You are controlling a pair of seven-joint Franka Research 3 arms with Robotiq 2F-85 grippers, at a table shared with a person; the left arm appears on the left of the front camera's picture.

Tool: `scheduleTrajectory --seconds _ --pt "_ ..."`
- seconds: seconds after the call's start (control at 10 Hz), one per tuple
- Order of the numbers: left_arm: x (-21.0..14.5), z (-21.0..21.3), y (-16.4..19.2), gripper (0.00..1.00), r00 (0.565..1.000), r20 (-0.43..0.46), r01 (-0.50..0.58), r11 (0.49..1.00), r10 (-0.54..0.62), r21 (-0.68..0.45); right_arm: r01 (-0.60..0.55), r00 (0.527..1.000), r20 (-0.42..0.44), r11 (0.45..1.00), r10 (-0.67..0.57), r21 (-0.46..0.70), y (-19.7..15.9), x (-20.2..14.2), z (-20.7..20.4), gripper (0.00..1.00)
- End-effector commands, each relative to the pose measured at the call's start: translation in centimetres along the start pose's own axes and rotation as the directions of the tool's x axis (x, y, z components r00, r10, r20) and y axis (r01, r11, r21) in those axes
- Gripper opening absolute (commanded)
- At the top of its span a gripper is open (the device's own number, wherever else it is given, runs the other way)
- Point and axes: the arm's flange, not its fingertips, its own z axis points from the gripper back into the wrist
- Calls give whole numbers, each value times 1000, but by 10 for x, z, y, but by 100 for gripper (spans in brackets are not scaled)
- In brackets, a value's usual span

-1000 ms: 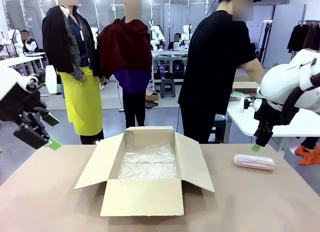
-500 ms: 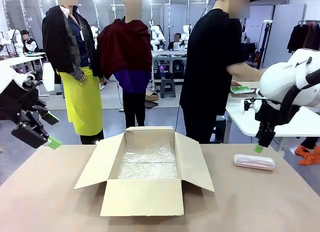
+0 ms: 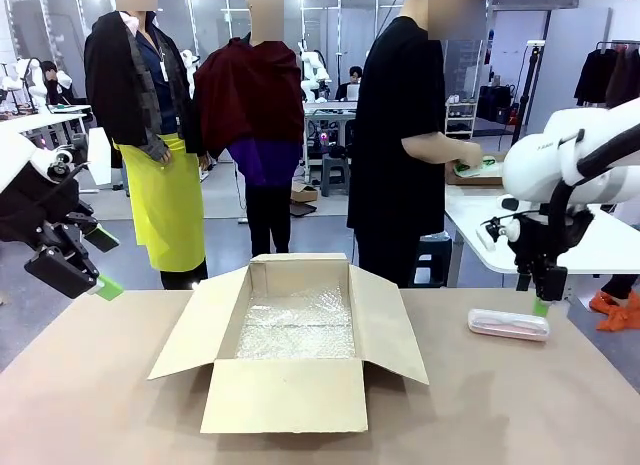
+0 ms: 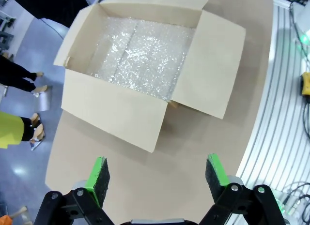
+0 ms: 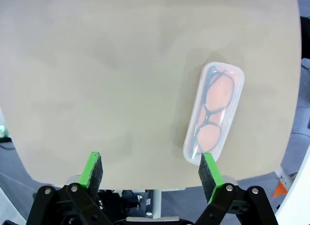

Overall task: Pack the glasses set securely to prepare it for shipping.
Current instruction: Place the Glasses case inside the Package Box.

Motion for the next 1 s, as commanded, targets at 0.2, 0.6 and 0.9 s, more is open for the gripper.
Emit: scheduleTrajectory --seconds 0.2,0.6,0.9 --pt "0 1 0 100 1000 -3 7 1000 -7 8 13 1000 -9 999 -13 50 -43 -5 -36 100" --pt "0 1 0 100 1000 -3 7 1000 -7 8 36 999 40 999 -36 2 -61 -8 -65 100" --pt "0 1 0 100 1000 -3 7 1000 -7 8 77 996 48 997 -76 -11 -77 -8 -85 100"
